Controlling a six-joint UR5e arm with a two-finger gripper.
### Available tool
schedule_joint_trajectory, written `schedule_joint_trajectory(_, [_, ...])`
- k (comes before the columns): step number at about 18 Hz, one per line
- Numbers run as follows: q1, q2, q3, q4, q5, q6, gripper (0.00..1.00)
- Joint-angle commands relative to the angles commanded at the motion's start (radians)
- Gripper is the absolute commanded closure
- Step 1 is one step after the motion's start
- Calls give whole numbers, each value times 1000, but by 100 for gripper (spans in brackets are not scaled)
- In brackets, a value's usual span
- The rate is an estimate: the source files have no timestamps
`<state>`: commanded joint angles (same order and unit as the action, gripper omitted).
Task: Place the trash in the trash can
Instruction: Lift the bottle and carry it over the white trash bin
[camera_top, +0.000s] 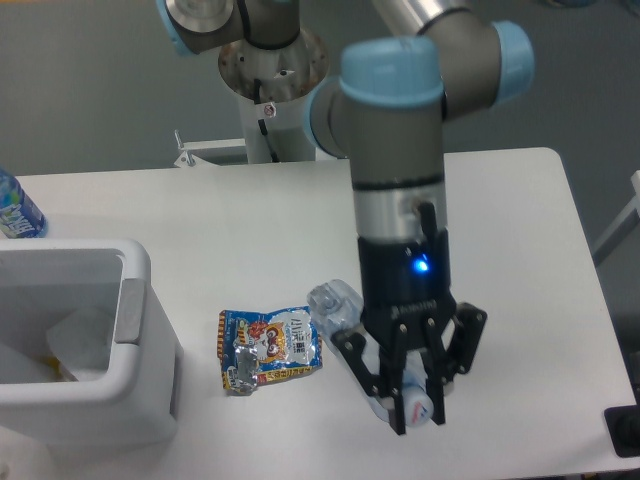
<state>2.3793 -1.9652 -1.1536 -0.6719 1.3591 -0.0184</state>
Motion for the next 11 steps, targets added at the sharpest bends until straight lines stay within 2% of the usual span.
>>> schedule_joint_trajectory(4, [-18,49,0,2,0,0,67])
schedule_joint_trajectory(11, [-123,101,5,2,0,3,67])
